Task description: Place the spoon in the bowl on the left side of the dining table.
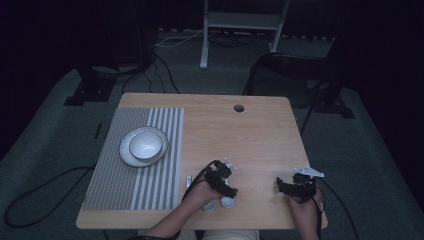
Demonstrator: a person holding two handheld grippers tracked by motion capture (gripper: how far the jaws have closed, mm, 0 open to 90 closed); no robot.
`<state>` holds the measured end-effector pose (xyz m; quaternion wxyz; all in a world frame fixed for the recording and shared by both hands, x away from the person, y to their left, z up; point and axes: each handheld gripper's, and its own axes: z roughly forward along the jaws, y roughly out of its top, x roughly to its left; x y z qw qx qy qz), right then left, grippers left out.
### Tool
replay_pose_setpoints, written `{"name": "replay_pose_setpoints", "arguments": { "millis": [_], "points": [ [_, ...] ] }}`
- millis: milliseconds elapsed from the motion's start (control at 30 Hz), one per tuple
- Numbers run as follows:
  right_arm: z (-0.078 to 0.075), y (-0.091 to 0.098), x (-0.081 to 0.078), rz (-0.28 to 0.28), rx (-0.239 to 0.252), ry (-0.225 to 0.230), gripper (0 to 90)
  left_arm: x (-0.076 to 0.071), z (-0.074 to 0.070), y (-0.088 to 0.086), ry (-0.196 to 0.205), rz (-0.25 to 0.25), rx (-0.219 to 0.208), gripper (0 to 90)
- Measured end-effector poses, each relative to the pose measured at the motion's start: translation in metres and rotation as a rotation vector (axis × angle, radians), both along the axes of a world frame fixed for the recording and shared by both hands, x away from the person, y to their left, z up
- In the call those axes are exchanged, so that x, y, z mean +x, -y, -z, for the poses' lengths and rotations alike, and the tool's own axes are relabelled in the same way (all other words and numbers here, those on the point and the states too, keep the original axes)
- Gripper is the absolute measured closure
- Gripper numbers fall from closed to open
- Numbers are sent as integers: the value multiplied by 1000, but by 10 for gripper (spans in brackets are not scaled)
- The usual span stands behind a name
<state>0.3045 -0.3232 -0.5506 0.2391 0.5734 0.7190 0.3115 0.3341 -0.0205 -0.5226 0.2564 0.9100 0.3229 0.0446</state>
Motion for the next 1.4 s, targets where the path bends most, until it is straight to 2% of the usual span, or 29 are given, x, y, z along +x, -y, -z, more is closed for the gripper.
{"name": "replay_pose_setpoints", "arguments": {
  "millis": [167,233,400,533,767,1033,1400],
  "points": [
    [0,0,0,0,0,-1,125,-3,-2,3,7,31,-9,344],
    [0,0,0,1,0,-1,125,-4,-2,6,12,40,-1,359],
    [0,0,0,1,0,0,125,-6,-3,14,18,90,-17,591],
    [0,0,0,1,1,-1,125,-8,-3,23,10,142,-18,738],
    [0,0,0,1,1,-1,125,-9,-3,28,-1,172,-18,748],
    [0,0,0,1,1,-1,125,-7,-9,20,7,140,-59,750],
    [0,0,0,2,1,0,125,-7,-20,15,16,137,-90,753]
  ]
}}
